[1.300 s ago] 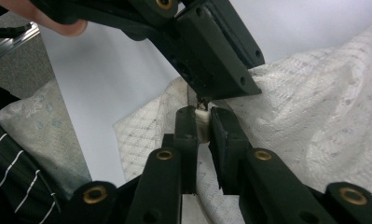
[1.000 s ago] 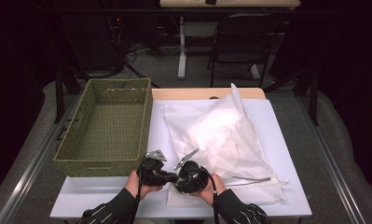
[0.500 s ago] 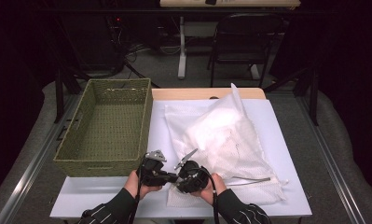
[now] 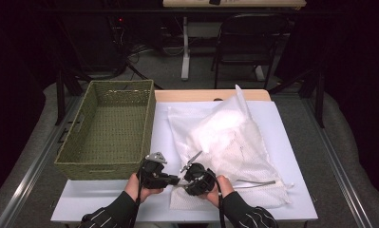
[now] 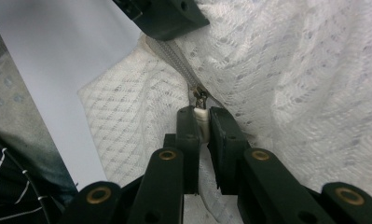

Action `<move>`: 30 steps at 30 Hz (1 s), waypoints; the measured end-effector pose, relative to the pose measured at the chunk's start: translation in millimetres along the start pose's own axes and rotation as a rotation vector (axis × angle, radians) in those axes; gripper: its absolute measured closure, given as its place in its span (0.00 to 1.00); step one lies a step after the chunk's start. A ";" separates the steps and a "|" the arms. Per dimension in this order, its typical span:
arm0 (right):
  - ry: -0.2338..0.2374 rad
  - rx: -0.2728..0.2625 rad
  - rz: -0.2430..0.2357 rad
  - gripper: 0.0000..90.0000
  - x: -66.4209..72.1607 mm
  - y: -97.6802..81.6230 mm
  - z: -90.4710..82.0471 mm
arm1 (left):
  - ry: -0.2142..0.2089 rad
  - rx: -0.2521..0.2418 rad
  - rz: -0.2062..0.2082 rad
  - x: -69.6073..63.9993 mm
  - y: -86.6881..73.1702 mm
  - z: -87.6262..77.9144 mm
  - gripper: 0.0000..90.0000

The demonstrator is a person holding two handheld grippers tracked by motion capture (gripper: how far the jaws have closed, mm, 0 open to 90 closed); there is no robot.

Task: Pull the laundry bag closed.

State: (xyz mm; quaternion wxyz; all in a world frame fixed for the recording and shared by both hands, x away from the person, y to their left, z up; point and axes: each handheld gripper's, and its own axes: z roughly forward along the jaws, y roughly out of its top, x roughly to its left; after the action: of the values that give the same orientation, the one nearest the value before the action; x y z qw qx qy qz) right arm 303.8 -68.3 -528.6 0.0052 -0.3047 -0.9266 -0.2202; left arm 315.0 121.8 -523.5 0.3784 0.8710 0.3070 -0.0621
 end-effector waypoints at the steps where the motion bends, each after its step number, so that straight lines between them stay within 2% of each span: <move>1: -0.001 0.003 -0.005 0.92 0.1 0.0 -0.3 | 0.001 0.000 -0.001 0.0 -0.1 0.1 0.97; 14: -0.040 0.043 0.001 0.92 -3.0 -5.6 -4.9 | 0.026 -0.012 -0.017 0.7 -2.5 -2.5 0.97; 19: -0.048 0.060 0.008 0.92 -7.8 -11.4 -8.5 | 0.018 -0.012 -0.017 1.4 -2.2 -3.1 0.97; 30: -0.038 0.070 0.000 0.92 -8.7 -14.7 -10.0 | 0.014 -0.007 -0.008 0.4 -1.8 -1.9 0.97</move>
State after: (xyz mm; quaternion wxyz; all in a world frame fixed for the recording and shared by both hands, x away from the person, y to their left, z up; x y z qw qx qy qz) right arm 301.2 -87.9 -526.8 -0.0017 -0.3083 -0.9337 -0.1819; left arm 314.0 124.2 -523.3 0.3790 0.8688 0.3136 -0.0564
